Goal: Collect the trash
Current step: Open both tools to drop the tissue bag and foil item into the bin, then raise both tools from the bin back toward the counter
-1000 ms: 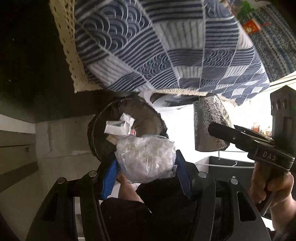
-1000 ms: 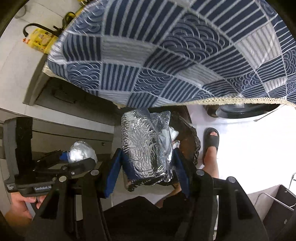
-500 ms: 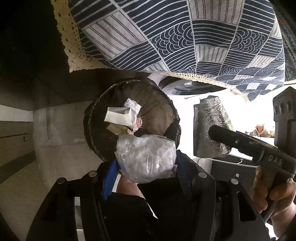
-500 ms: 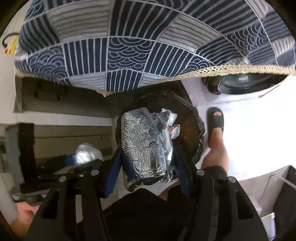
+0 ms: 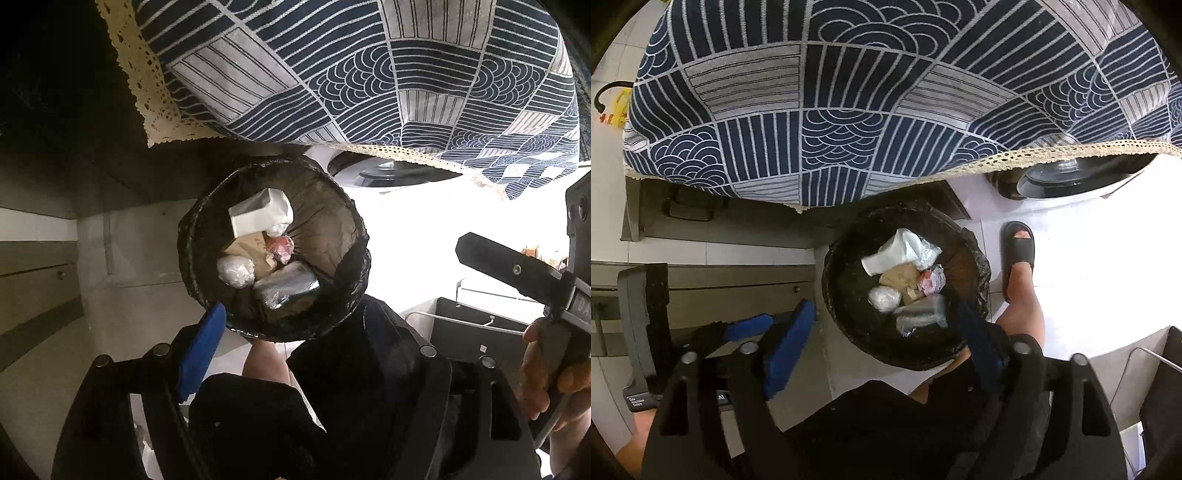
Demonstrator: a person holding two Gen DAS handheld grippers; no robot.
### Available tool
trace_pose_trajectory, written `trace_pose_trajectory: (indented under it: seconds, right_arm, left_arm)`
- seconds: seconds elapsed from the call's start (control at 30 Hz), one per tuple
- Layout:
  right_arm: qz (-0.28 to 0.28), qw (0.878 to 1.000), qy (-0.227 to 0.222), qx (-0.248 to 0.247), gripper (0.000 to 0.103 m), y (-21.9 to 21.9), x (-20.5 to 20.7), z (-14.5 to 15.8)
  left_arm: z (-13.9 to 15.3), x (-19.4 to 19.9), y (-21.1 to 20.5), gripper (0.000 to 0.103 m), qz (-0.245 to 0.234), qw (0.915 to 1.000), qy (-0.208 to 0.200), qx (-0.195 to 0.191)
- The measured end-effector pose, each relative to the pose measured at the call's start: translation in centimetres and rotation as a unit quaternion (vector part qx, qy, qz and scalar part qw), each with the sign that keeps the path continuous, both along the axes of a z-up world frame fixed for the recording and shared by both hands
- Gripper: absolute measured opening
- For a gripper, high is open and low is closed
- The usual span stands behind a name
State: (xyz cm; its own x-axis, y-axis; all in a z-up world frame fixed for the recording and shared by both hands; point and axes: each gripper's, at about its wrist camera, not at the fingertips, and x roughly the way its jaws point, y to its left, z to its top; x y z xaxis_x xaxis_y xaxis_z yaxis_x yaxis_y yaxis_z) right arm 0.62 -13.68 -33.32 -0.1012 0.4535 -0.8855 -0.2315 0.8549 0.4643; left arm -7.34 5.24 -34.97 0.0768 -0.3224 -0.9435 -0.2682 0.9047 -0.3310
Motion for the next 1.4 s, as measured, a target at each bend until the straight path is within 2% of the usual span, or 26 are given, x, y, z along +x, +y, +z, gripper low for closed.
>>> trace_pose_trajectory:
  seconds: [0.2,0.23,0.3,0.47,0.5,0.53,0.77,0.9,1.1,1.2,1.4]
  right_arm:
    - [-0.004,1.000,-0.014,0.002,0.083,-0.5,-0.1,1.5]
    - [-0.005,1.000,-0.016,0.002,0.087,-0.6,-0.1,1.8]
    - [-0.007,1.000,-0.024,0.006,0.088,-0.8,-0.2,2.7]
    - [-0.022,0.998,-0.047,0.024,0.095,-1.8,-0.1,5.4]
    - [-0.024,0.998,-0.052,0.032,0.098,-2.0,0.0,6.2]
    - [-0.024,0.997,-0.056,0.036,0.098,-2.2,0.0,6.7]
    - [-0.032,0.993,-0.102,0.050,0.098,-3.4,0.2,11.1]
    - [-0.031,0.988,-0.139,0.051,0.098,-3.8,0.5,13.6]
    - [-0.024,0.980,-0.192,0.056,0.098,-3.6,1.3,17.5]
    - [-0.022,0.977,-0.204,0.067,0.098,-3.5,1.9,19.4]
    - [-0.010,0.970,-0.232,0.078,0.098,-2.9,3.6,22.7]
  left_arm:
    - [0.8,-0.1,-0.2,0.075,-0.003,1.0000,-0.008,0.001]
    - [1.0,-0.1,-0.2,0.075,-0.002,1.0000,-0.009,-0.001]
    - [1.9,-0.1,-0.3,0.075,-0.004,0.9998,-0.017,-0.006]
    - [4.7,0.2,-1.0,0.075,-0.021,0.9987,-0.045,0.010]
    - [5.1,0.2,-1.0,0.076,-0.021,0.9986,-0.047,0.013]
    - [5.8,0.4,-0.9,0.080,-0.018,0.9984,-0.050,0.017]
    - [10.0,0.7,-0.5,0.088,-0.008,0.9948,-0.099,0.025]
    - [12.7,1.0,-0.3,0.096,-0.001,0.9909,-0.132,0.029]
    - [17.3,1.8,-0.2,0.096,0.000,0.9812,-0.190,0.034]
    - [19.6,2.4,-0.1,0.096,0.000,0.9749,-0.218,0.045]
    - [22.7,3.7,0.9,0.096,0.026,0.9679,-0.247,0.040]
